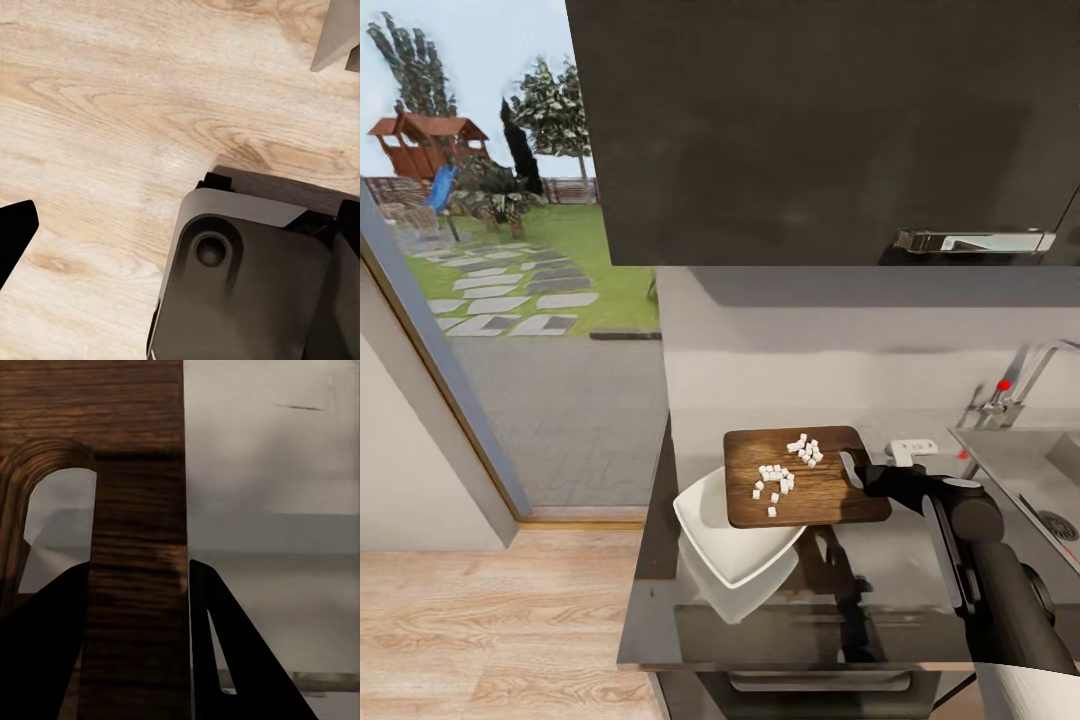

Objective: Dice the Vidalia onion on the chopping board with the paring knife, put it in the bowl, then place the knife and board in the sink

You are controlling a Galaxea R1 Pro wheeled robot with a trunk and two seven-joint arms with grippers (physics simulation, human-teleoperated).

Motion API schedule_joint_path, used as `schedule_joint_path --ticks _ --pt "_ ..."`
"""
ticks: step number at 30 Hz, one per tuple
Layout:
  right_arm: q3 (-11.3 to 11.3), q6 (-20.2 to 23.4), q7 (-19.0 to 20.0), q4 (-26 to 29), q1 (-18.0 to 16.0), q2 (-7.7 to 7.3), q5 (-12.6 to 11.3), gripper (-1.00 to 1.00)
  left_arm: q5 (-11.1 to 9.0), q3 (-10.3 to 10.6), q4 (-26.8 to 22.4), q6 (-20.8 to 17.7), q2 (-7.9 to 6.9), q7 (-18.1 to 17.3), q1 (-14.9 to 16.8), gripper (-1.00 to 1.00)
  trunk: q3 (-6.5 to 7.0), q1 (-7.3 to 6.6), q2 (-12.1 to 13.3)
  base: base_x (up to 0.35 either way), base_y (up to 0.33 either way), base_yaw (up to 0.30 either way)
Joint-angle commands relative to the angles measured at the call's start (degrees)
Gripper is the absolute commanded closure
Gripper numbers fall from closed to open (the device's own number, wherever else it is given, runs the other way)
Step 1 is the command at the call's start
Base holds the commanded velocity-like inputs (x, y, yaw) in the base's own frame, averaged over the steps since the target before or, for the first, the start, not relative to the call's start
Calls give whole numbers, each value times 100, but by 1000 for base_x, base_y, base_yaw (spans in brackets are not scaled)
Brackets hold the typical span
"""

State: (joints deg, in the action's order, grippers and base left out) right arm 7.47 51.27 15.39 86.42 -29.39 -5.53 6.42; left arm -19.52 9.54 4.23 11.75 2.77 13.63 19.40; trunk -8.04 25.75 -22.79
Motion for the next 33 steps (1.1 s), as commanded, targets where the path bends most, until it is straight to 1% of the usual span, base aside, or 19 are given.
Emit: schedule_joint_path --ticks 1,11,13,14,15,16,19,33 --pt "16 23 61 6 -5 -7 51 100 -43 48 25 38 5 5 11 -100 -12 4 -13 0 0 0" --pt "32 23 69 23 -5 -37 81 100 -43 48 25 38 5 5 11 -100 -12 4 -13 0 0 0" --pt "29 23 69 24 -5 -40 200 100 -43 48 25 38 5 4 11 -100 -12 4 -13 0 0 0" --pt "31 23 71 24 -5 -38 302 100 -43 48 25 38 5 5 11 -100 -12 4 -13 0 0 0" --pt "32 23 75 24 -5 -34 463 100 -43 48 25 38 5 5 11 -100 -12 4 -13 0 0 0" --pt "32 23 76 24 -5 -32 543 100 -43 48 25 38 5 6 11 -100 -12 4 -13 0 0 0" --pt "30 23 78 27 -5 -28 660 100 -43 48 25 38 5 7 11 -100 -12 4 -13 0 0 0" --pt "23 32 78 178 -13 -27 702 100 -43 48 25 38 5 8 11 -100 -12 4 -13 0 0 0"
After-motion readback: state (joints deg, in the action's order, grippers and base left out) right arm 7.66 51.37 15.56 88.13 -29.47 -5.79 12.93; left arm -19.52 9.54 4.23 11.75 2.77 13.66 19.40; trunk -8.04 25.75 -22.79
